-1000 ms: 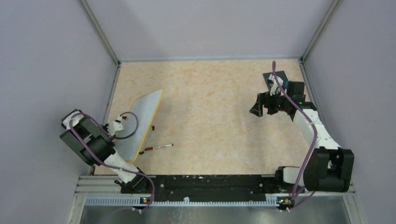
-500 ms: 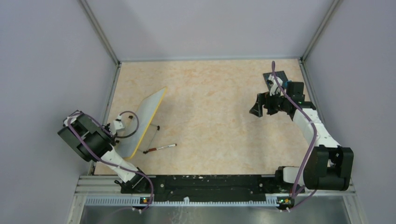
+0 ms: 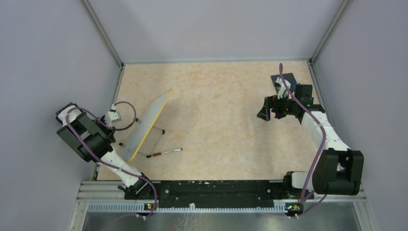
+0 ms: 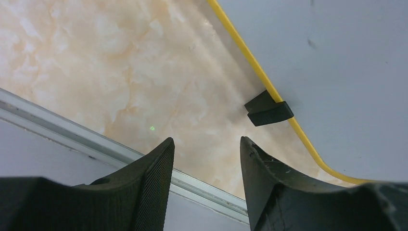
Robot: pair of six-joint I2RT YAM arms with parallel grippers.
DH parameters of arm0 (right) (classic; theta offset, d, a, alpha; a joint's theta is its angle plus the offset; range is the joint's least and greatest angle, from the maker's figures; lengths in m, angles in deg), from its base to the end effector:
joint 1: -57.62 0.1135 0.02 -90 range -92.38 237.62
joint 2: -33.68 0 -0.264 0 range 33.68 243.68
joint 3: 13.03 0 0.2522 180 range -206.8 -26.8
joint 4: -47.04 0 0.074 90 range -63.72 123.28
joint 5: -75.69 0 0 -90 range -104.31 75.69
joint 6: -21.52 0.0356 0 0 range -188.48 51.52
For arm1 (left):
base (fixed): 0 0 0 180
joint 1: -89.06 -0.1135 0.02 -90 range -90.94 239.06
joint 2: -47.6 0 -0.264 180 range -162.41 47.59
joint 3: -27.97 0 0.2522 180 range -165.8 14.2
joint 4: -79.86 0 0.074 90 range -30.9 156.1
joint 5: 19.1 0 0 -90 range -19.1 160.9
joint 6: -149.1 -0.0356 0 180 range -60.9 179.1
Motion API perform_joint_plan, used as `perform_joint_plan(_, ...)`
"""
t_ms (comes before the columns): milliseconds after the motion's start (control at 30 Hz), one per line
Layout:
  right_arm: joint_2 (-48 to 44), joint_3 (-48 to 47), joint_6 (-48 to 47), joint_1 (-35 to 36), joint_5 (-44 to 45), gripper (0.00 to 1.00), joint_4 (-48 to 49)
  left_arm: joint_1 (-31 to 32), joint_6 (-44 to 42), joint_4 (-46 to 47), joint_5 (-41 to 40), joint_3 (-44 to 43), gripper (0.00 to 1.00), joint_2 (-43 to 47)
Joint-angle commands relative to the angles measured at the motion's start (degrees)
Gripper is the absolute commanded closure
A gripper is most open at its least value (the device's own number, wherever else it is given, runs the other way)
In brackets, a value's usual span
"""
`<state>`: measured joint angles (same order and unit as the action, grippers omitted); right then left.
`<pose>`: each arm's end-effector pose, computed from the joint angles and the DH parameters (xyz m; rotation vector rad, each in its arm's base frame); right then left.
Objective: Write a sentence on the whiteboard
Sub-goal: Move the whiteboard stand to the center of the board.
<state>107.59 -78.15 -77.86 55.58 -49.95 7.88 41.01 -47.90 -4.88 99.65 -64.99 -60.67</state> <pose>0.2656 0.0113 0.2522 -0.4274 2.2591 0.6426 0.2318 0.2322 0.1940 1.2587 2.3491 -0.3763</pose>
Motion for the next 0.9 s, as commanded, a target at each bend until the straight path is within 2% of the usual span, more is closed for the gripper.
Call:
perform_joint_plan(0,0.8,-1.2,-1.1,0.1,-0.3,0.02,0.1,-1.9,-8.4,-4.5,2.8,-1.5,0.40,0.0)
perform_joint_plan(167,2.0,-2.1,-1.1,0.1,-1.0,0.02,-0.4,-2.2,-21.3,-6.4,1.4,1.3,0.39,0.1)
perform_joint_plan(267,2.4,-2.1,-1.0,0.1,-1.2,0.02,-0.4,-1.9,-25.5,-6.5,1.6,1.8,0.39,-0.6)
perform_joint_plan(733,2.5,-2.1,-1.2,0.1,-0.7,0.02,-1.4,1.7,-30.9,-4.1,-0.8,4.2,0.40,-3.5)
perform_joint_plan(867,2.6,-2.2,-1.3,0.0,-0.4,0.02,-1.6,2.8,-31.4,-4.2,-0.9,4.7,0.44,-3.9)
